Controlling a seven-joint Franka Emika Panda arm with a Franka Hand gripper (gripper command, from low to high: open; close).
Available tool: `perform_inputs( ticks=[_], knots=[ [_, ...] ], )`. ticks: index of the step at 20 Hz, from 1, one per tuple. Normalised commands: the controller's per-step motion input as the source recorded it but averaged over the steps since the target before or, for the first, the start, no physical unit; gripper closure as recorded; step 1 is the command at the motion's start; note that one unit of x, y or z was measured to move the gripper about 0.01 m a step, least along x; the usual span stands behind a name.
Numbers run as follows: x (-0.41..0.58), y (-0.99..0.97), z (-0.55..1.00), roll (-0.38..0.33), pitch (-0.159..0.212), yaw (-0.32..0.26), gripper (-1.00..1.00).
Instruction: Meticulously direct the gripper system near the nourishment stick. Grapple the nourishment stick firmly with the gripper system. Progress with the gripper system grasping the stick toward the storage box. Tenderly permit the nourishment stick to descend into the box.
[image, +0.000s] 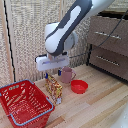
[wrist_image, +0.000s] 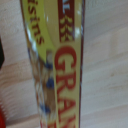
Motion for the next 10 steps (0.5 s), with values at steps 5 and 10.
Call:
perform_inputs(
  ticks=[5, 10],
  knots=[
    [0.041, 0.03, -0.34, -0.058, -0.002, 0.090, 1.00],
    [-0.007, 0.05, -0.06, -0.024, 0.012, 0.010, 1.00]
  ],
)
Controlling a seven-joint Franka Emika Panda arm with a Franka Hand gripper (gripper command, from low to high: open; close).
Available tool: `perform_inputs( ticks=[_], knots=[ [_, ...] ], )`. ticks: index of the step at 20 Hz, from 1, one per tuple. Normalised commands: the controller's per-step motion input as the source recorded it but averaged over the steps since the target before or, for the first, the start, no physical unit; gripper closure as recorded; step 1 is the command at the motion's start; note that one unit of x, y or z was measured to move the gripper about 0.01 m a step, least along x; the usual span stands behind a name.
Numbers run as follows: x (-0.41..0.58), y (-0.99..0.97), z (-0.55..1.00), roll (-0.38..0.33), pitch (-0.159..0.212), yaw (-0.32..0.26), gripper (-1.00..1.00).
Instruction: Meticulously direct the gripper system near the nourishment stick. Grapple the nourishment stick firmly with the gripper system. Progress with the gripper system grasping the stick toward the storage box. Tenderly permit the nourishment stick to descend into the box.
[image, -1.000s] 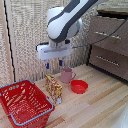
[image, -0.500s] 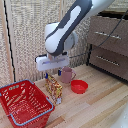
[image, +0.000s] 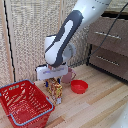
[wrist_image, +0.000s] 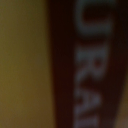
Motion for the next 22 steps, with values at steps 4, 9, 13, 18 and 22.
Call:
perform_inputs(
  ticks=[4, 9, 13, 18, 22],
  knots=[
    [0.000, 0.01, 0.00, -0.001, -0.012, -0.013, 1.00],
    [0.000, 0.02, 0.02, 0.000, -0.004, 0.000, 1.00],
    [0.000, 0.03, 0.03, 0.000, -0.004, 0.012, 1.00],
    [0.062, 0.01, 0.29, 0.035, -0.002, 0.056, 1.00],
    [0.215, -0.01, 0.75, 0.098, 0.019, 0.109, 1.00]
  ],
)
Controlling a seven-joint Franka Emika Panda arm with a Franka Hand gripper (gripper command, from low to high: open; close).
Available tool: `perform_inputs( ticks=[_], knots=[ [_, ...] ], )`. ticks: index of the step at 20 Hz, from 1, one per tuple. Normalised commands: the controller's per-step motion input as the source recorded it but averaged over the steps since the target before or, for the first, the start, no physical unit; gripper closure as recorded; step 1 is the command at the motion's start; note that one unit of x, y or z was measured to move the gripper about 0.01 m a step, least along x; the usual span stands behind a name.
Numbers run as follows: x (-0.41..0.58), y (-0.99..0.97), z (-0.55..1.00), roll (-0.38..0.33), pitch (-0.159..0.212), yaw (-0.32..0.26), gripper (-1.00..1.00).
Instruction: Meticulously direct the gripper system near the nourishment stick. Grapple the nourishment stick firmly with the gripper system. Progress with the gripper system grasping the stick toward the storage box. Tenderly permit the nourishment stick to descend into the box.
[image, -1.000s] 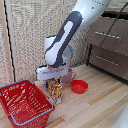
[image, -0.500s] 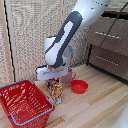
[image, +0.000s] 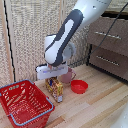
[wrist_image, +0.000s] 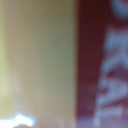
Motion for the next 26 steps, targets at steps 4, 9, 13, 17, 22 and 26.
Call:
perform_inputs(
  ticks=[4, 9, 13, 17, 22, 26],
  knots=[
    [0.256, -0.01, 0.85, 0.110, 0.058, 0.146, 1.00],
    [0.243, 0.02, 0.82, 0.125, 0.044, 0.123, 1.00],
    [0.128, 0.12, 0.84, 0.111, 0.053, 0.090, 1.00],
    [0.000, 0.30, 0.90, 0.075, 0.059, 0.011, 1.00],
    [-0.027, 0.52, 0.84, 0.071, 0.026, -0.010, 1.00],
    [-0.102, 0.71, 0.61, 0.027, 0.000, -0.032, 1.00]
  ],
)
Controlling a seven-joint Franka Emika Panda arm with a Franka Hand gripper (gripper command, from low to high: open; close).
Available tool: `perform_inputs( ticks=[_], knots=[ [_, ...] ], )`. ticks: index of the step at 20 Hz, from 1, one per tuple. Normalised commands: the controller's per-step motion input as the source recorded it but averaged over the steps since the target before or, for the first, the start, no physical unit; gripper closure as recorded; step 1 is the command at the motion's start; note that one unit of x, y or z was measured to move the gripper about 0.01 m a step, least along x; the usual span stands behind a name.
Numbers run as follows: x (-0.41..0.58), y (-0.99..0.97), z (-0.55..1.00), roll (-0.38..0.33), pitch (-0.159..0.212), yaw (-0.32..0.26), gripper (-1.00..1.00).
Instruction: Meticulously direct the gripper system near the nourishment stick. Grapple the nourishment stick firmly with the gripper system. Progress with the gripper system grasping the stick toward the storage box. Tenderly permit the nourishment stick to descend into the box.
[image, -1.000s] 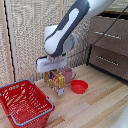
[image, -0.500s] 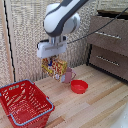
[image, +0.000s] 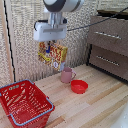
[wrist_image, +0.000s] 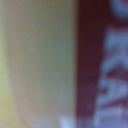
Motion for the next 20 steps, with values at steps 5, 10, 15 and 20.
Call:
perform_inputs(
  ticks=[5, 10, 15, 20],
  knots=[
    [-0.047, 0.83, 0.20, -0.023, 0.014, -0.057, 1.00],
    [-0.040, 0.88, -0.03, -0.047, 0.044, -0.058, 1.00],
    [-0.086, 0.89, -0.23, -0.089, 0.067, -0.051, 1.00],
    [-0.013, 0.72, -0.51, -0.191, 0.077, -0.026, 1.00]
  ],
)
